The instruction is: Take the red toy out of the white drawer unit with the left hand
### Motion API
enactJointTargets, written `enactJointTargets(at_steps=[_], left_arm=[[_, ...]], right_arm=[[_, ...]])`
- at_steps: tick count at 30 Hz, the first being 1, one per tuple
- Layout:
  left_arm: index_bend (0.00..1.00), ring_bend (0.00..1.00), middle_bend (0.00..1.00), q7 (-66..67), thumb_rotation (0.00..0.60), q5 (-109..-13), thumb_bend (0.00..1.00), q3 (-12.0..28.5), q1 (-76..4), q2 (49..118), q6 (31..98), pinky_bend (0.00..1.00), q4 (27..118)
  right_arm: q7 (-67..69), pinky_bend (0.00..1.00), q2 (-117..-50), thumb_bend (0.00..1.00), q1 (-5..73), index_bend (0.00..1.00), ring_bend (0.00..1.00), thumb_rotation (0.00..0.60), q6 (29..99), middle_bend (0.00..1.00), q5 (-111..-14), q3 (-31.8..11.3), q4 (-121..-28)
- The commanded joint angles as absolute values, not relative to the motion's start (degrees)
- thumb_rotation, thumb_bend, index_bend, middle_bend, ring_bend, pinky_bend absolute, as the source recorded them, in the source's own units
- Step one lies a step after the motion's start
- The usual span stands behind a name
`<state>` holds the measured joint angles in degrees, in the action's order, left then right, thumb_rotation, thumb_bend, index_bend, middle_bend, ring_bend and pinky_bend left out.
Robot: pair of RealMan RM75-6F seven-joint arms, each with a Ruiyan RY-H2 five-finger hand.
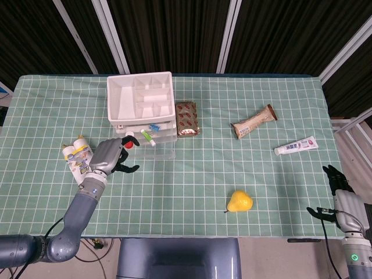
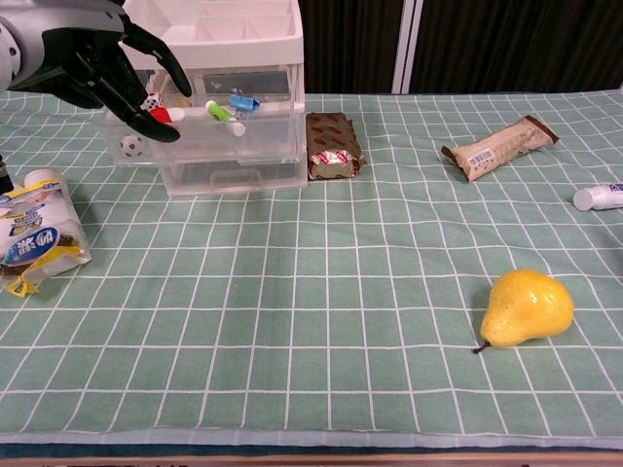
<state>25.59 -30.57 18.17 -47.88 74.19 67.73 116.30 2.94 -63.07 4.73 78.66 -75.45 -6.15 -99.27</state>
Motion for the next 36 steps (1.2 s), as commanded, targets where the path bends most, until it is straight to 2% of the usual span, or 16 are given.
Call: enactJointTargets(at_steps=[1,5,12,23,36], left_arm=[[0.35,1.00,1.00,26.26,0.600,-30.53,0.20,18.95,-48.42,72.96,68.23,1.00,117.24],[0.38,1.00,1.00,29.12,0.600,-30.12,0.27,19.81,-49.81,71.33,70.02,1.00,117.40],[0.47,1.00,1.00,39.46,0.600,-23.52,0.29,19.26,-54.11,70.98,73.75,1.00,114.08],[0.47,1.00,1.00,45.59,0.600,-12.70,0.29,19.58,-58.22,73.18,72.31,1.00,107.97],[0.44,1.00,1.00,48.17,0.600,-5.89,0.30,19.89,-61.25,73.98,68.45,1.00,105.45]], right_arm=[[2.96,0.23,-63.06,0.07,4.74,0.00,0.00,0.600,78.61,0.00,-75.44,-6.13,-99.28],[2.97,0.23,-63.07,0.07,4.76,0.00,0.00,0.600,78.59,0.00,-75.48,-6.12,-99.30],[2.97,0.23,-63.06,0.07,4.75,0.00,0.00,0.600,78.60,0.00,-75.53,-6.10,-99.42],[3.11,0.23,-62.98,0.07,4.75,0.00,0.00,0.600,78.49,0.00,-75.38,-6.13,-99.43],[3.29,0.23,-62.97,0.07,4.78,0.00,0.00,0.600,78.36,0.00,-75.23,-6.16,-99.37]])
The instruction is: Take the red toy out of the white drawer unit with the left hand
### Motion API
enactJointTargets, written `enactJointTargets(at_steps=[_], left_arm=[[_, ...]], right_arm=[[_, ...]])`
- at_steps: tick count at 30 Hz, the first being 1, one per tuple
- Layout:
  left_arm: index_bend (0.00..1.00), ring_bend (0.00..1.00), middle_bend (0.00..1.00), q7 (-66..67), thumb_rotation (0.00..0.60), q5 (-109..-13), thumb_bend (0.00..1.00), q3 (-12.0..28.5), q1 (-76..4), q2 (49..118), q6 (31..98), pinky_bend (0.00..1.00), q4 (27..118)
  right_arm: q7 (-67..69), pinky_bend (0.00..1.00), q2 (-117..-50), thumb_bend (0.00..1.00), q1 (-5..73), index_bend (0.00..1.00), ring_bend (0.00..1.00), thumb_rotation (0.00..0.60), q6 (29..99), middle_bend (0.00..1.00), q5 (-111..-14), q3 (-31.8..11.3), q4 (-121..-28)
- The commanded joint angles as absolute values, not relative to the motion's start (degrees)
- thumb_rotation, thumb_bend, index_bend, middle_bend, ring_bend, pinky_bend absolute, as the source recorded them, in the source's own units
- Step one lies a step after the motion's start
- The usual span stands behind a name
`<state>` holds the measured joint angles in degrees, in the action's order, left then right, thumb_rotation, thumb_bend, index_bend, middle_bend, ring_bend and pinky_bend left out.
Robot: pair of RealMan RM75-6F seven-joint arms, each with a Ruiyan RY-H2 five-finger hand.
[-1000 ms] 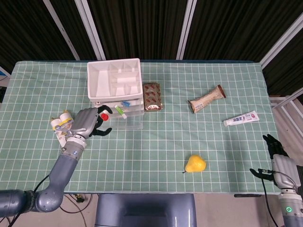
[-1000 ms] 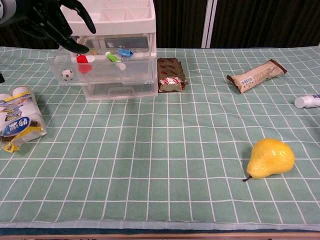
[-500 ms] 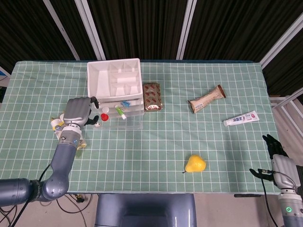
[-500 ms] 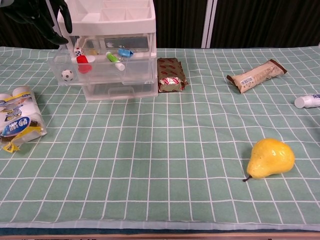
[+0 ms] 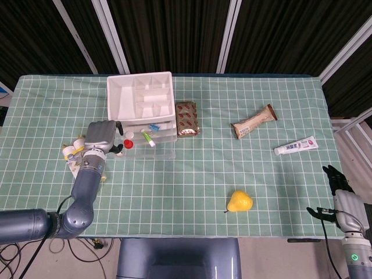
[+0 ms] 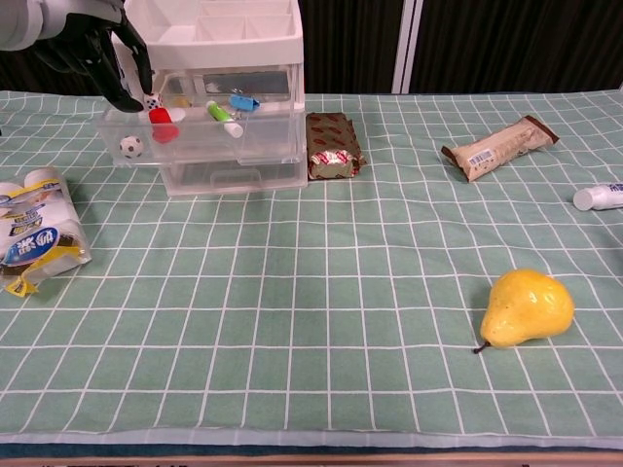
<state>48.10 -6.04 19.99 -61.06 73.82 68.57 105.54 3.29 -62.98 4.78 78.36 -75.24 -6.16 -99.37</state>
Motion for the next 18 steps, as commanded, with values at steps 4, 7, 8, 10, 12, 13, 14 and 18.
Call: enactJointTargets(at_steps=[4,7,8,10,12,13,14,18], left_arm=[[0.43,1.00,1.00,48.42,0.600,-5.63,0.30,19.59,-61.90,74.49,68.52,1.00,105.15],[0.42,1.00,1.00,48.79,0.600,-5.69,0.30,19.22,-62.43,75.02,68.69,1.00,104.82],[0.42,1.00,1.00,48.95,0.600,-5.58,0.30,19.09,-62.58,75.17,68.74,1.00,104.74],[0.42,1.00,1.00,49.32,0.600,-5.25,0.30,18.85,-62.88,75.44,68.92,1.00,104.57],[0.42,1.00,1.00,49.84,0.600,-4.84,0.30,18.56,-63.20,75.71,69.13,1.00,104.26],[0.42,1.00,1.00,49.99,0.600,-4.65,0.30,18.49,-63.32,75.83,69.22,1.00,104.11],[0.42,1.00,1.00,50.08,0.600,-4.31,0.30,18.47,-63.44,75.98,69.25,1.00,103.92],[0.42,1.00,1.00,50.32,0.600,-3.53,0.30,18.45,-63.81,76.34,69.04,1.00,103.31]], right_arm=[[3.34,0.23,-62.95,0.07,4.77,0.00,0.00,0.600,78.31,0.00,-75.23,-6.13,-99.41],[3.36,0.23,-62.94,0.07,4.77,0.00,0.00,0.600,78.36,0.00,-75.26,-6.16,-99.44],[3.37,0.23,-62.94,0.07,4.76,0.00,0.00,0.600,78.38,0.00,-75.26,-6.15,-99.44],[3.45,0.23,-62.93,0.07,4.75,0.00,0.00,0.600,78.38,0.00,-75.25,-6.17,-99.46],[3.49,0.23,-62.92,0.07,4.73,0.00,0.00,0.600,78.42,0.00,-75.25,-6.19,-99.47],[3.52,0.23,-62.91,0.07,4.73,0.00,0.00,0.600,78.42,0.00,-75.25,-6.19,-99.46],[3.56,0.23,-62.91,0.07,4.74,0.00,0.00,0.600,78.38,0.00,-75.23,-6.19,-99.45],[3.57,0.23,-62.92,0.07,4.75,0.00,0.00,0.600,78.38,0.00,-75.29,-6.17,-99.44]])
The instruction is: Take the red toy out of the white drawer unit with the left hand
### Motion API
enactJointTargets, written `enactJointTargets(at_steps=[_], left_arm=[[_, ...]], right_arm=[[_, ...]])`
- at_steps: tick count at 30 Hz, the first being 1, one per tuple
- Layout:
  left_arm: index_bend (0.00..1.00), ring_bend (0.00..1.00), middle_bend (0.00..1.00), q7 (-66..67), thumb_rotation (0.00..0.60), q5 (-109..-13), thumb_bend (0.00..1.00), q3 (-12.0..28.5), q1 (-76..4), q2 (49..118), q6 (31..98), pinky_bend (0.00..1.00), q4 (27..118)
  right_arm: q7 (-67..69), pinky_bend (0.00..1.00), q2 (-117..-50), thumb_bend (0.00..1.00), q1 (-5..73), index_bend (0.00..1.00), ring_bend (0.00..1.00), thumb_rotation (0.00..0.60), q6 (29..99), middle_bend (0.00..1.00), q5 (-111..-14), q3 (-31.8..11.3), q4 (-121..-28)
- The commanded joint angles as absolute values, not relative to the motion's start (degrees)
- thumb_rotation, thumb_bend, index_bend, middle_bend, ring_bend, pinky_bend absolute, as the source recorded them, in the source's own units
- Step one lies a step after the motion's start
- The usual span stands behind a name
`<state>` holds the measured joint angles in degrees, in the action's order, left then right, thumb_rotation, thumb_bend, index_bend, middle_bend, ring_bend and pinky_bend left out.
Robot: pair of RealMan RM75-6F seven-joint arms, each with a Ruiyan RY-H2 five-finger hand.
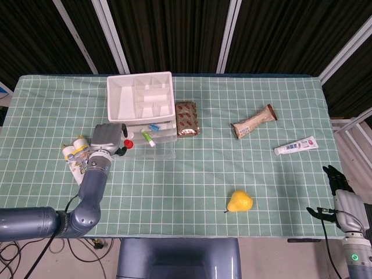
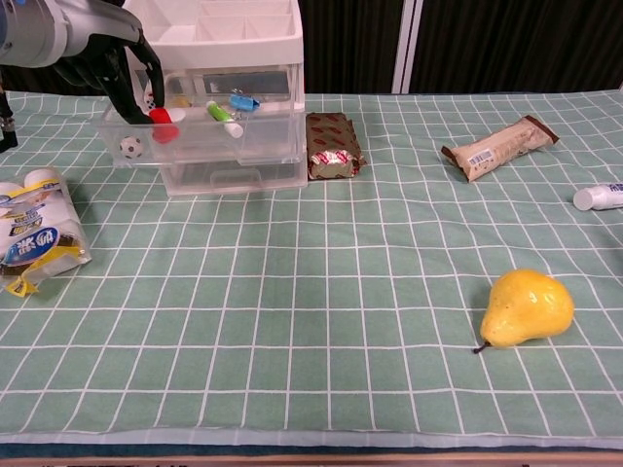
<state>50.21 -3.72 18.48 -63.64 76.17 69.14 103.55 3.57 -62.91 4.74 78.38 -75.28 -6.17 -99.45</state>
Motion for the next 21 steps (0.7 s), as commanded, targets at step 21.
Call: enactJointTargets(at_steps=[21], left_arm=[[0.52,1.00,1.00,49.46,0.600,-4.13,0.42,18.22,-63.96,77.12,69.39,1.00,102.80]], right_arm=[[3.92,0.23,-62.80,0.07,4.73,0.00,0.00,0.600,78.22,0.00,-75.04,-6.24,-99.59]])
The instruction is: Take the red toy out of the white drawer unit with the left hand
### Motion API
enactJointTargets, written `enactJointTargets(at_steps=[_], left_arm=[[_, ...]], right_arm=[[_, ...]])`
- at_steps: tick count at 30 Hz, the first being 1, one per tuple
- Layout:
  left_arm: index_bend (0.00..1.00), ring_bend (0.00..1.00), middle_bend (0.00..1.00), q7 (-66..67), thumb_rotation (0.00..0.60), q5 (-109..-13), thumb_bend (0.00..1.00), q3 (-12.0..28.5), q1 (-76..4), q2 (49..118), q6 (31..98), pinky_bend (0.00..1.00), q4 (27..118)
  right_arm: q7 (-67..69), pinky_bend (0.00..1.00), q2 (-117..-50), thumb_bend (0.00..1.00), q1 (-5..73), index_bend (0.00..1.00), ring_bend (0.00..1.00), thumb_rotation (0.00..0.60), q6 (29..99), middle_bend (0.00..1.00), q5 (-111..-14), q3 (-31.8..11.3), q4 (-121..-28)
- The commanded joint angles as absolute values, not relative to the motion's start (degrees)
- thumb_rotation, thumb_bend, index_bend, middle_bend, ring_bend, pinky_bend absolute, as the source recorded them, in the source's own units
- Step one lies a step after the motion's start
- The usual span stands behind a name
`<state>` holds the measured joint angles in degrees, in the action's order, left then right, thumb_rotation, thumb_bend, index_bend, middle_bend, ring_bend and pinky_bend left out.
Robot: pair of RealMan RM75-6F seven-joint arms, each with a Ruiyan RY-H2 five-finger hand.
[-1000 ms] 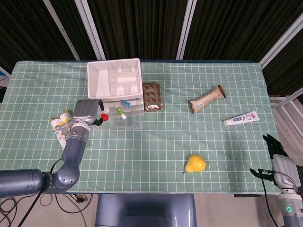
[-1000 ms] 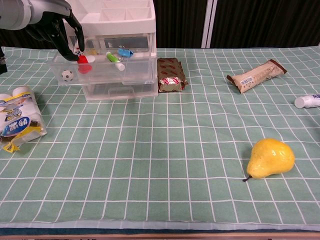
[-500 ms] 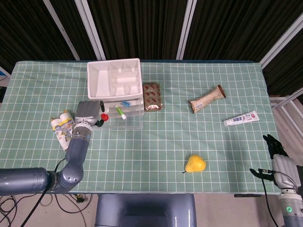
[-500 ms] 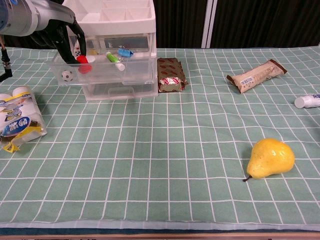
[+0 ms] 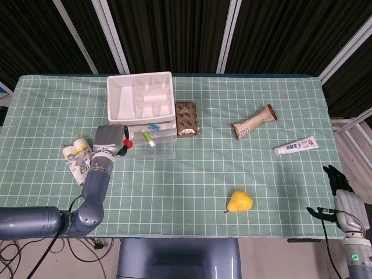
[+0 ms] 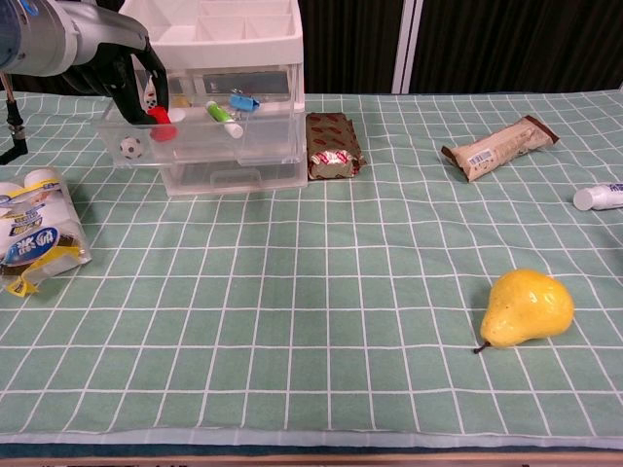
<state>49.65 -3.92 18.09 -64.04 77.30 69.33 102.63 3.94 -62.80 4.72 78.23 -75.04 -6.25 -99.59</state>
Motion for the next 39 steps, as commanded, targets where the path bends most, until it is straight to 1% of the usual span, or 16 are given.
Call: enactJointTargets(at_steps=[1,8,11,14,16,20,22,26,29,32,35,39], left_arm=[[0.52,1.00,1.00,49.24,0.600,-4.34,0.42,18.37,-63.90,76.97,69.43,1.00,102.97],[0.52,1.00,1.00,46.94,0.600,-7.94,0.42,20.63,-63.62,74.57,70.54,1.00,107.07],[0.52,1.00,1.00,45.75,0.600,-10.23,0.42,21.69,-63.21,72.56,71.37,1.00,110.99],[0.53,1.00,1.00,45.03,0.600,-13.11,0.42,21.67,-62.40,70.39,72.26,1.00,116.11],[0.53,1.00,1.00,44.54,0.600,-16.80,0.42,20.16,-60.68,68.25,73.81,1.00,121.49],[0.53,1.00,1.00,43.37,0.600,-23.96,0.42,16.39,-57.22,65.88,76.18,1.00,128.05],[0.53,1.00,1.00,42.46,0.600,-28.32,0.42,13.73,-54.84,64.73,77.21,1.00,131.22],[0.54,1.00,1.00,41.65,0.600,-36.00,0.42,8.57,-50.98,63.45,78.09,1.00,134.55],[0.54,1.00,1.00,40.69,0.600,-42.38,0.42,4.51,-47.86,63.64,78.52,1.00,134.99],[0.54,1.00,1.00,40.42,0.600,-45.53,0.42,1.73,-45.78,64.27,78.64,1.00,134.61],[0.53,1.00,1.00,40.49,0.600,-46.44,0.42,0.02,-44.61,65.89,78.11,1.00,132.40],[0.54,1.00,1.00,40.91,0.600,-45.45,0.42,-0.76,-44.15,69.45,76.62,1.00,128.20]], right_arm=[[3.89,0.23,-62.80,0.07,4.74,0.00,0.00,0.600,78.24,0.00,-75.06,-6.25,-99.59],[3.69,0.23,-62.84,0.07,4.75,0.00,0.00,0.600,78.29,0.00,-75.15,-6.21,-99.55],[3.56,0.23,-62.84,0.07,4.76,0.00,0.00,0.600,78.27,0.00,-75.21,-6.15,-99.54],[3.45,0.23,-62.89,0.07,4.74,0.00,0.00,0.600,78.40,0.00,-75.37,-6.13,-99.48],[3.34,0.23,-62.91,0.07,4.73,0.00,0.00,0.600,78.49,0.00,-75.53,-6.07,-99.49],[3.24,0.23,-62.94,0.07,4.73,0.00,0.00,0.600,78.51,0.00,-75.55,-6.05,-99.45],[3.11,0.23,-62.97,0.07,4.74,0.00,0.00,0.600,78.51,0.00,-75.53,-6.04,-99.38],[2.88,0.23,-63.07,0.07,4.76,0.00,0.00,0.600,78.53,0.00,-75.59,-6.00,-99.38],[2.66,0.23,-63.13,0.07,4.74,0.00,0.00,0.600,78.62,0.00,-75.71,-5.94,-99.47],[2.60,0.23,-63.14,0.07,4.71,0.00,0.00,0.600,78.67,0.00,-75.65,-5.94,-99.53],[2.63,0.23,-63.12,0.07,4.70,0.00,0.00,0.600,78.64,0.00,-75.53,-5.97,-99.55],[2.68,0.23,-63.09,0.07,4.67,0.00,0.00,0.600,78.65,0.00,-75.30,-6.06,-99.58]])
